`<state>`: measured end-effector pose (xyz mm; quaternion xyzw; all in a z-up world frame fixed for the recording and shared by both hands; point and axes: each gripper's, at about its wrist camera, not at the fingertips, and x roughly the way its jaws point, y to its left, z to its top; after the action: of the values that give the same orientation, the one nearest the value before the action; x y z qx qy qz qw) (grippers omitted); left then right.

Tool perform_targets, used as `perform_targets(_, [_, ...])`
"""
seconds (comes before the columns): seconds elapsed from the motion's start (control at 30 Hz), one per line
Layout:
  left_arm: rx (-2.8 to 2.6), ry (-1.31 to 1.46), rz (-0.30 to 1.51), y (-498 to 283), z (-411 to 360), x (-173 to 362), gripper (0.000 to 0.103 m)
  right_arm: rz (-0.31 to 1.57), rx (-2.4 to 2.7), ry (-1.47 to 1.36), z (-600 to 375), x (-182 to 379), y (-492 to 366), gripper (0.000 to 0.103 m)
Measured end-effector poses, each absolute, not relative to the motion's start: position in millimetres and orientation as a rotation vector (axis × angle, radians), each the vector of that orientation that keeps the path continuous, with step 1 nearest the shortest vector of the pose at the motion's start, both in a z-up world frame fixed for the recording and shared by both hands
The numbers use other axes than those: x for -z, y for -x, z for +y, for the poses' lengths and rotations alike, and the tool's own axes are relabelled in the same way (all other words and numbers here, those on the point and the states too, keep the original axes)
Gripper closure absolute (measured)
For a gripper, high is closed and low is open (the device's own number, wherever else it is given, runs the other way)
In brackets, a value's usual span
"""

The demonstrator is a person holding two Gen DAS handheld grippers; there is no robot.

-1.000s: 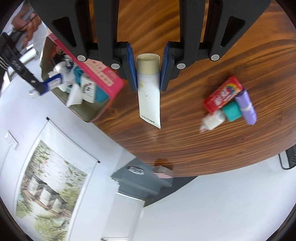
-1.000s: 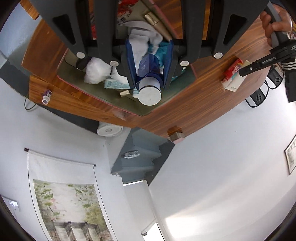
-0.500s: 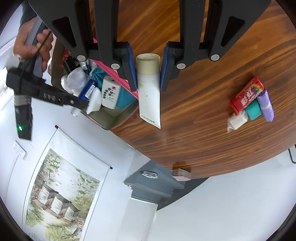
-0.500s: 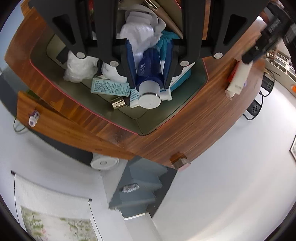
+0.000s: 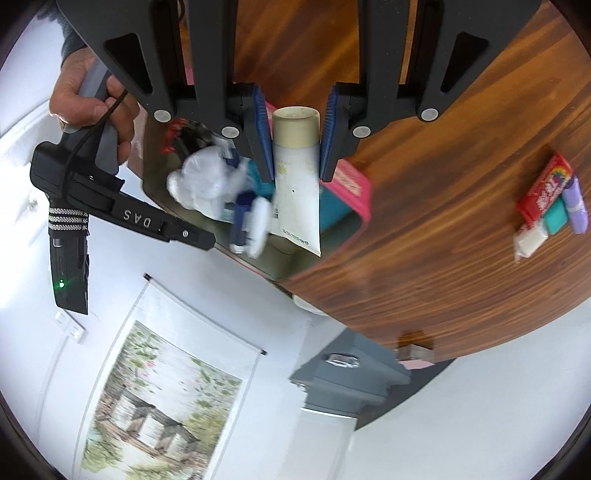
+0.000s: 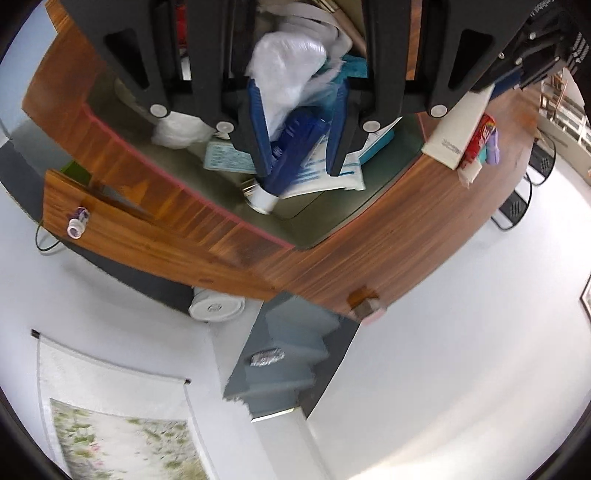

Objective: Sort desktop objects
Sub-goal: 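Carry the cream tube and blue bottle over the tin box with both tools, then open both tools to drop the cream tube and blue bottle into the box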

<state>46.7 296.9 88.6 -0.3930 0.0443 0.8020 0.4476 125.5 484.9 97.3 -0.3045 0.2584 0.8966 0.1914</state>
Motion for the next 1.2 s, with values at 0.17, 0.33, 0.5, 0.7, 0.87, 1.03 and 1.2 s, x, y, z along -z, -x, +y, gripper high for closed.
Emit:
perform_targets(0.17, [-1.934, 0.958, 0.146, -63.6, 319.8, -90.1, 0.076, 0.779, -2.506, 0.790, 497.9, -98.2, -146.7, 0.069])
perform_targets(0.33, [-1.896, 0.950, 0.174, -73.0, 342.2, -88.4, 0.076, 0.780, -2.508, 0.769, 503.6, -96.0, -159.1, 0.067])
perform_targets(0.5, [-1.890, 0.976, 0.196, -68.0, 366.7, -79.7, 0.076, 0.794, -2.520, 0.745, 507.0, -94.3, -166.8, 0.058])
perform_targets(0.7, [-1.902, 1.040, 0.200, -51.5, 387.5, -60.1, 0.076, 0.782, -2.545, 0.745, 506.4, -92.2, -172.7, 0.057])
perform_targets(0.87, [-1.907, 1.077, 0.207, -42.3, 395.7, -47.1, 0.076, 0.773, -2.549, 0.730, 508.1, -92.6, -177.0, 0.057])
perform_targets(1.03, [-1.934, 1.078, 0.219, -39.0, 393.8, -49.9, 0.076, 0.784, -2.553, 0.723, 508.9, -92.9, -179.2, 0.057])
perform_targets(1.2, [-1.935, 1.088, 0.212, -39.2, 389.9, -55.2, 0.076, 0.790, -2.569, 0.738, 504.0, -92.9, -179.4, 0.057])
